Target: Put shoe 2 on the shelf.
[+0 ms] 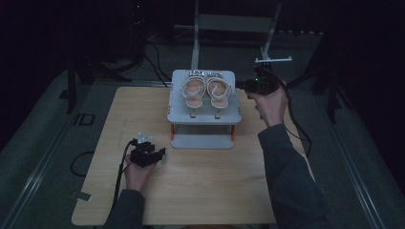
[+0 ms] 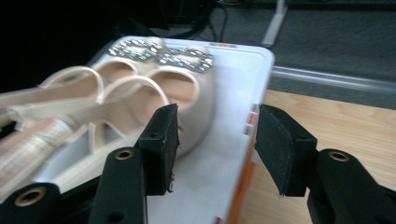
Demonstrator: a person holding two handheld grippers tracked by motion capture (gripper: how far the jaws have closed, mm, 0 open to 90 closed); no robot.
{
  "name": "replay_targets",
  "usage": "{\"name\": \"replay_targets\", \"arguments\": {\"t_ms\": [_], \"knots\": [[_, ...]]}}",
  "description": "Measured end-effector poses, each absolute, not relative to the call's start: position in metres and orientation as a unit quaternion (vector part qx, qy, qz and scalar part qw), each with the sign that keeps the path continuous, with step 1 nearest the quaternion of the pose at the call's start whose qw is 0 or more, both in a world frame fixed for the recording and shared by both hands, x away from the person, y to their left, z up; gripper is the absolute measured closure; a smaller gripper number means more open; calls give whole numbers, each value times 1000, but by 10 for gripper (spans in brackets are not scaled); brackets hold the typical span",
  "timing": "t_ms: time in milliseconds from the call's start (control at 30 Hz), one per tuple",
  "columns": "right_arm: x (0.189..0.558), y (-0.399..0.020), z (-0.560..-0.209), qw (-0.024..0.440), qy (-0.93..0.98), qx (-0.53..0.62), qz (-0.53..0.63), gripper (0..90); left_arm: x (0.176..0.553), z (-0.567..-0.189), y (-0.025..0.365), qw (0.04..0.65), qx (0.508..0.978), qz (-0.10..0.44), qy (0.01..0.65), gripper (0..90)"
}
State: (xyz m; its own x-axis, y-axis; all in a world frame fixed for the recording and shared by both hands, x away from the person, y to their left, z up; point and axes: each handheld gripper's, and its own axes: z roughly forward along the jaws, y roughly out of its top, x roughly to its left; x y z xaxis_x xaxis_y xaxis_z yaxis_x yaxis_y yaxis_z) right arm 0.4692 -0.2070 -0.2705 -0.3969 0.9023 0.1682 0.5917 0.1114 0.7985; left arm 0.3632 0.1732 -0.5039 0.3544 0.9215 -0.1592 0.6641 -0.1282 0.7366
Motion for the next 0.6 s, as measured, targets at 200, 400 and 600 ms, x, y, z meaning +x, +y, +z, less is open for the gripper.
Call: {"name": "replay_targets", "arguments": {"t_ms": [200,400,600], "knots": [[465,-213,-289,199,733,512,401,492,363,-504,173,378,731,173,541,473],[461,-216,-304,205,738,510,390,492,363,-505,172,378,732,176,539,471],[457,-220,-314,203,738,514,388,492,363,-505,172,378,732,177,538,467]]}}
